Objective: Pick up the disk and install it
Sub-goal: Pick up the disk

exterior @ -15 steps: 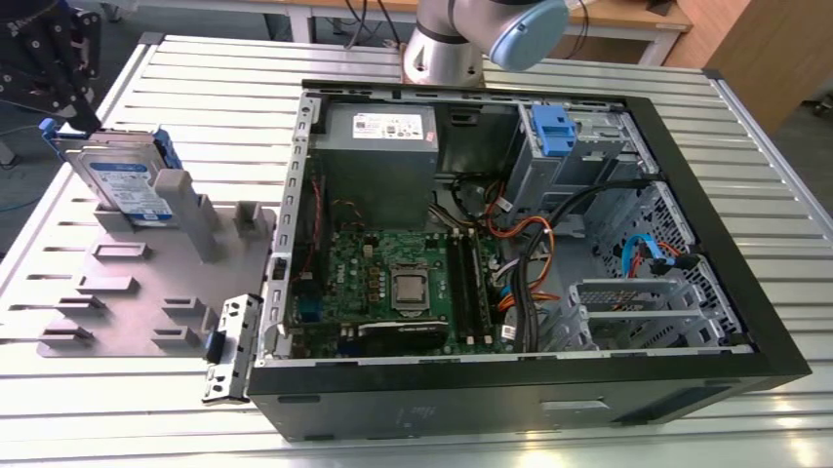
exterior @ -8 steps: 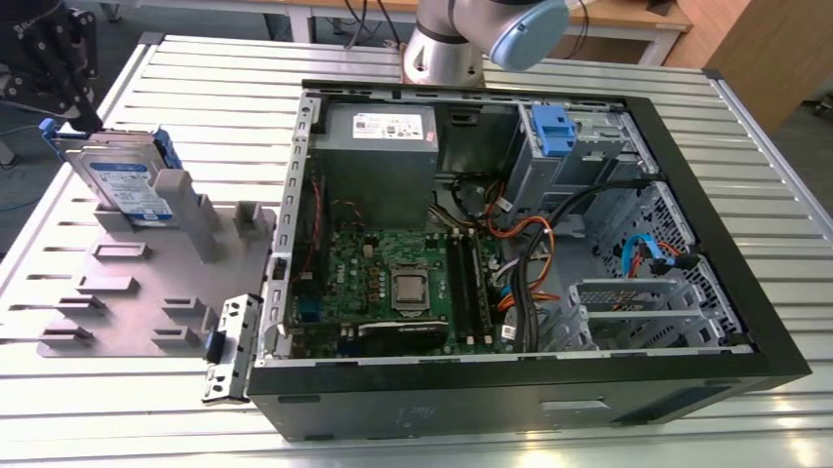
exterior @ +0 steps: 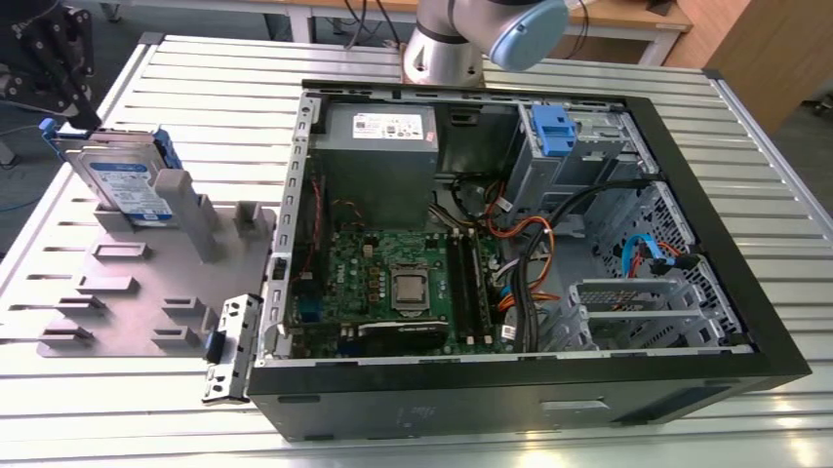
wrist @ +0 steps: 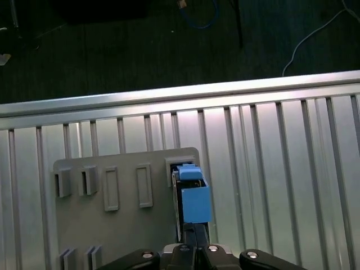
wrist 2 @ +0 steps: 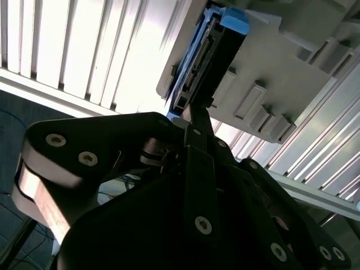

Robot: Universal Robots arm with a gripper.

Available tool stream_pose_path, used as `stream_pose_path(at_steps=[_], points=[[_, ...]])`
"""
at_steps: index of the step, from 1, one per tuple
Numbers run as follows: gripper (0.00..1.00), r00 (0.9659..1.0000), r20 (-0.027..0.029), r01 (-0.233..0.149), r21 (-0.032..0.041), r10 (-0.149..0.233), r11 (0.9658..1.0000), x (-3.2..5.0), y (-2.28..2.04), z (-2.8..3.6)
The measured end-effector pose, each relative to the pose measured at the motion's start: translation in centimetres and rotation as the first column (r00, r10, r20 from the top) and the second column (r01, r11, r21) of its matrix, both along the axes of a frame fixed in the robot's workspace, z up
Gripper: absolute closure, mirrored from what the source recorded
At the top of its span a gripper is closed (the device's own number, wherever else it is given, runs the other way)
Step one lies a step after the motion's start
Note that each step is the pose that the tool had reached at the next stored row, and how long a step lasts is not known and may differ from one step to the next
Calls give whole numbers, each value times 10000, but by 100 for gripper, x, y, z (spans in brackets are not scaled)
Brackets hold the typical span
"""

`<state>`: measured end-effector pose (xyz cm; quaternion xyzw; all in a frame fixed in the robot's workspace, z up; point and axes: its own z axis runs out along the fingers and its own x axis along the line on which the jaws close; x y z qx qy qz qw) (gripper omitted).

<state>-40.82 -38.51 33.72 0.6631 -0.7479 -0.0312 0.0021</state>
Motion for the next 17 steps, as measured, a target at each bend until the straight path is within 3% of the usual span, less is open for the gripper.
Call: stream_pose_path(at_steps=[6,11,17], points=[[89,10000,1,-25,66,25,10000,-110,16,-18],[89,10000,2,-72,208,72,9998,-151,36,-30],[89,10000,14,-75,211,75,9997,-171,55,-30]])
